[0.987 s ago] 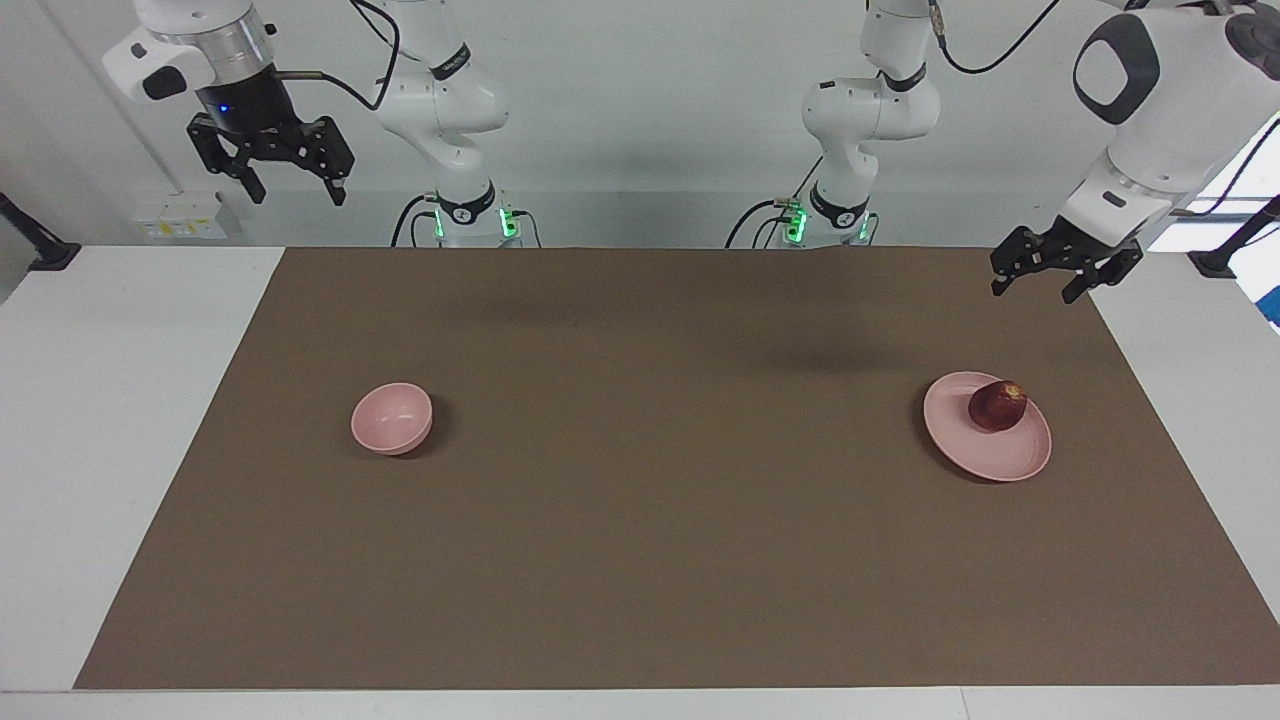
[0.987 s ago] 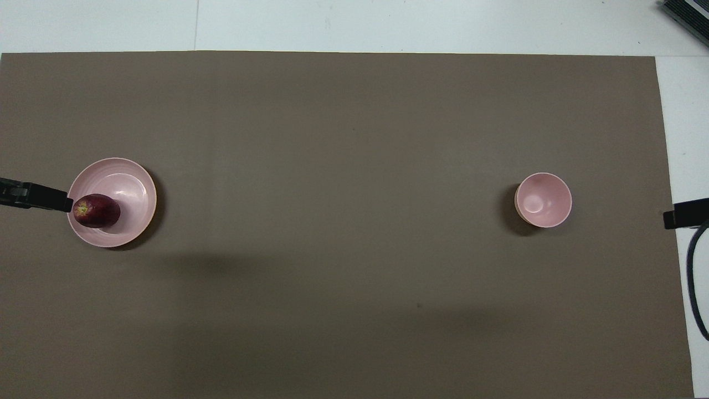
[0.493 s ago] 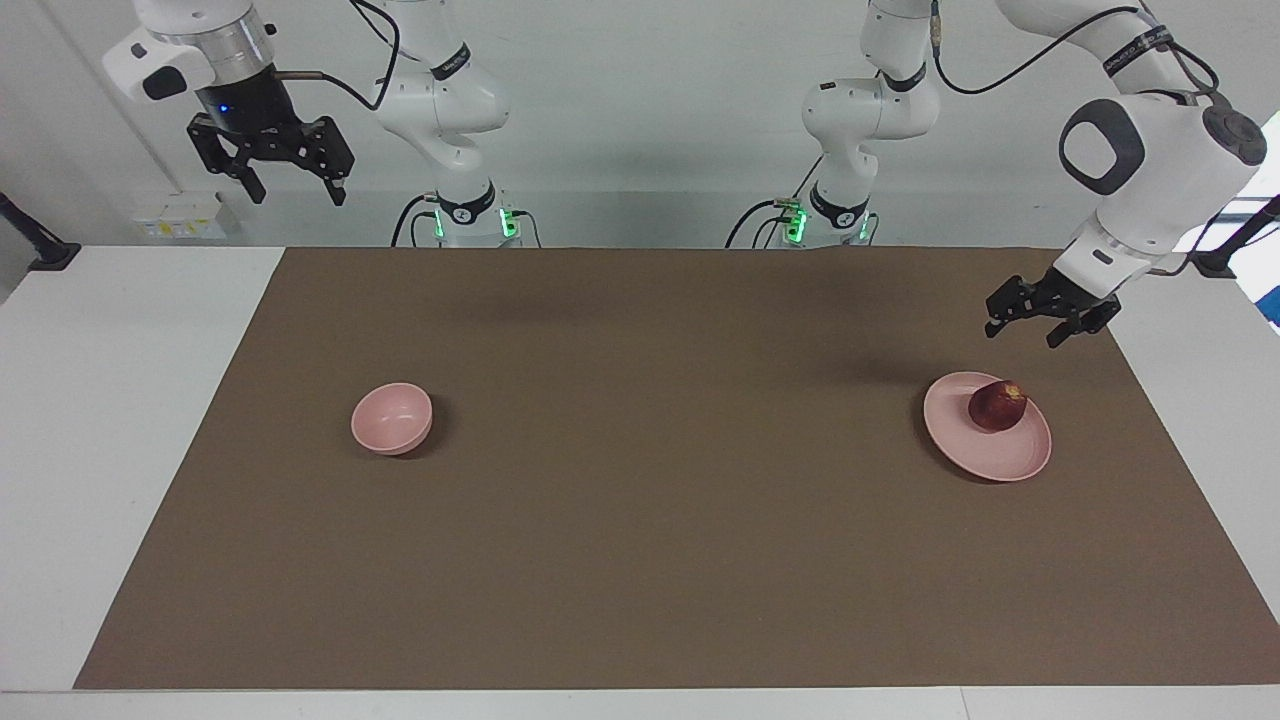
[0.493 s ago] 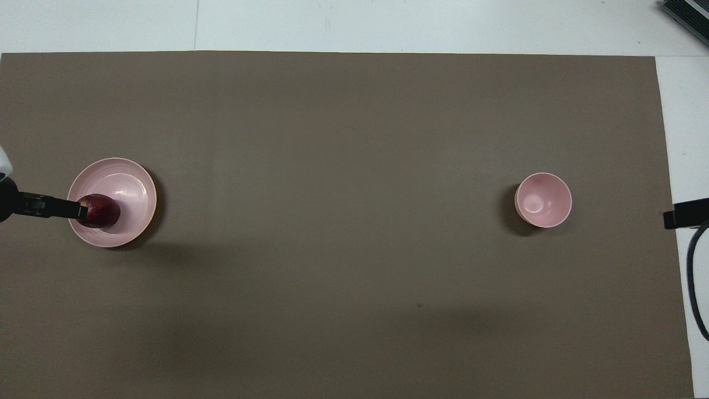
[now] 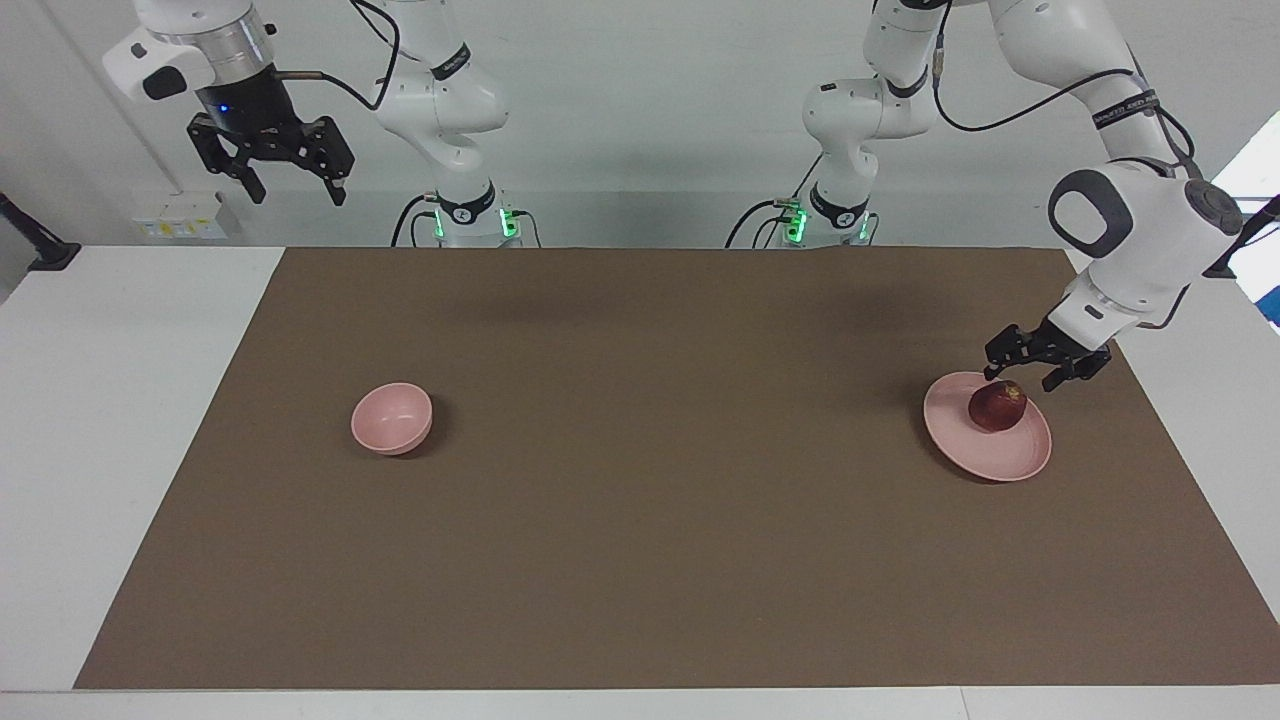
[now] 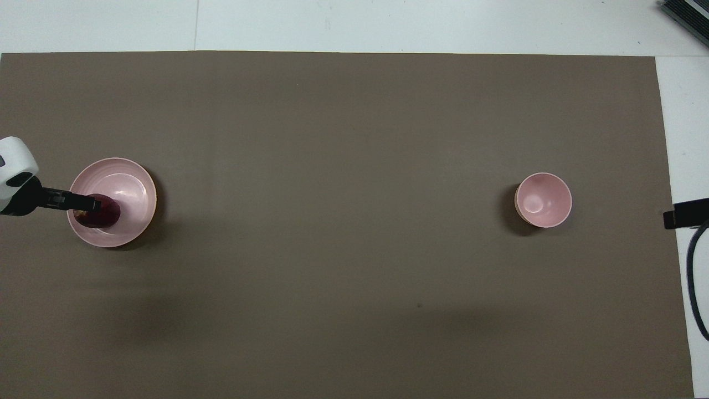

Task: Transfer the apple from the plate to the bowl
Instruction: 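Reach the left gripper to the red apple on the plate and grasp it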

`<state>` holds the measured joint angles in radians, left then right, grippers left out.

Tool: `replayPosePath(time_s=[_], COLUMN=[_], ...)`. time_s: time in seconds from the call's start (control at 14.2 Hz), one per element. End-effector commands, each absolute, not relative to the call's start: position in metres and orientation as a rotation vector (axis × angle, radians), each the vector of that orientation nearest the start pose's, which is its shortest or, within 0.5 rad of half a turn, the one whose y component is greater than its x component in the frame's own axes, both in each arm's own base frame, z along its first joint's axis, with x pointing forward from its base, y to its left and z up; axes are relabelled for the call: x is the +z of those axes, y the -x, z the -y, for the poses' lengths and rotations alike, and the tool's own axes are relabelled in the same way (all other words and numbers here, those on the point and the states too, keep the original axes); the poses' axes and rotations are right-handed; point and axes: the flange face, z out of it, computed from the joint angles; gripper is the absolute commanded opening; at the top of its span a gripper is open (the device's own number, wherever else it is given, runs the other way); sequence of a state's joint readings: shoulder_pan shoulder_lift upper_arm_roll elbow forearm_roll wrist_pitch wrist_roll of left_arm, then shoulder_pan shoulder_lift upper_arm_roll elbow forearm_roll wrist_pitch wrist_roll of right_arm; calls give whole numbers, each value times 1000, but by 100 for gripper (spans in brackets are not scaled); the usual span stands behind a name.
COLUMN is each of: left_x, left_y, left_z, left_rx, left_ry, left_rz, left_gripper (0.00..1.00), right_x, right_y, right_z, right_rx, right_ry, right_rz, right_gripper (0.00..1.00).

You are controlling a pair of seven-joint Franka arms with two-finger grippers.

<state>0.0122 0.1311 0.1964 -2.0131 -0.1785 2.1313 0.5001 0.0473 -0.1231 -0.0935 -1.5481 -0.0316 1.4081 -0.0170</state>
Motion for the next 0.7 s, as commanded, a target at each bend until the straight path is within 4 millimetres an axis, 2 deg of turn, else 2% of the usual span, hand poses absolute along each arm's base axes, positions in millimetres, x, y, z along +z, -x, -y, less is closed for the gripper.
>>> replayPosePath(time_s=[0.0,0.21,0.56,0.63], left_x=[367,351,336,337], left_y=[-563,-554,-560,-562], left_z=[-113,-119,-120,-116], left_rx=[-105,-99,-133,-150], left_ry=[3255,3255,3233,3239], left_rz=[-319,-320,-312,-307], left_gripper=[100,100,99,96], right_x=[685,685,685,685], right_y=[-491,-491,-491,-491], right_z=[30,30,30,30], right_rx=[6,6,6,6], right_ry=[3145,3145,3145,3145], right_rz=[-29,-29,-29,-29], right_gripper=[100,100,100,100])
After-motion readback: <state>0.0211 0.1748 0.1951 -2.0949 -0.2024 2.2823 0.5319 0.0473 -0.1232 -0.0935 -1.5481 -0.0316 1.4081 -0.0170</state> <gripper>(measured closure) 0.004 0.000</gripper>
